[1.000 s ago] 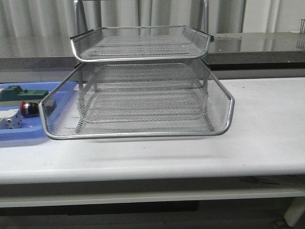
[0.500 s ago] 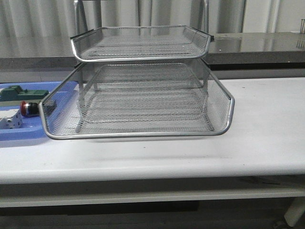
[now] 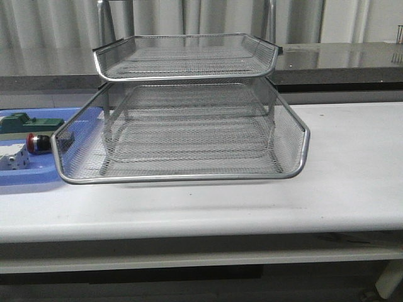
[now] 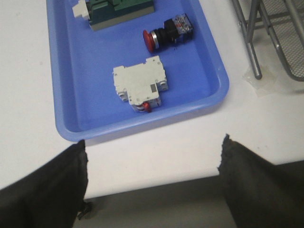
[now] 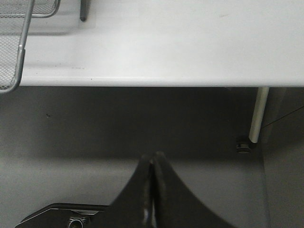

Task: Place button on rack with both arms
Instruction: 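Move the left gripper down over the red push button in the blue tray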

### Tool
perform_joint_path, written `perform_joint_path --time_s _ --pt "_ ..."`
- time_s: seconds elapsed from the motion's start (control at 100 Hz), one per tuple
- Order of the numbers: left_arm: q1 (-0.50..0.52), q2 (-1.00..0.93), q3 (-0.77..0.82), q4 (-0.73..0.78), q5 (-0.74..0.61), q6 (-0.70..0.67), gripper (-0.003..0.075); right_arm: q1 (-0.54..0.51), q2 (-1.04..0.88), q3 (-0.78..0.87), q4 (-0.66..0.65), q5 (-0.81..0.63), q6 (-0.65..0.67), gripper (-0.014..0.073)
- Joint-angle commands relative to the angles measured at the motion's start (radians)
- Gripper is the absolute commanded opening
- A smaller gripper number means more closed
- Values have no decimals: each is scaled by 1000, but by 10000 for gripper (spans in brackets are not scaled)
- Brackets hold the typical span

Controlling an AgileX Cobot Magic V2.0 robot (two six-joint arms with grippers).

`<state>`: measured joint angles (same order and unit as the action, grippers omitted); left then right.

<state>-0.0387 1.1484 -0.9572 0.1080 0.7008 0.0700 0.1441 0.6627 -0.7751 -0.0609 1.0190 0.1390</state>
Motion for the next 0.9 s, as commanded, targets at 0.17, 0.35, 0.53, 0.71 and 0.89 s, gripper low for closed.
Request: perform_joint_path --time_s 0.17,0.35,0.53,0.71,0.89 --pt "-1 123 -157 -8 -117 131 557 -5 -2 -34 -11 -48 -7 -69" --pt "-1 322 -347 -11 -68 230 557 -5 -2 -34 -11 -48 -7 -69" --pt "-1 527 -573 -63 26 379 557 -5 -2 -34 -11 -48 -7 -69" --pt "-1 703 -788 -124 127 493 557 -5 -2 -34 -11 -48 -7 -69" --pt "-1 849 -959 -148 221 555 557 -5 -2 -34 -11 -48 -7 -69"
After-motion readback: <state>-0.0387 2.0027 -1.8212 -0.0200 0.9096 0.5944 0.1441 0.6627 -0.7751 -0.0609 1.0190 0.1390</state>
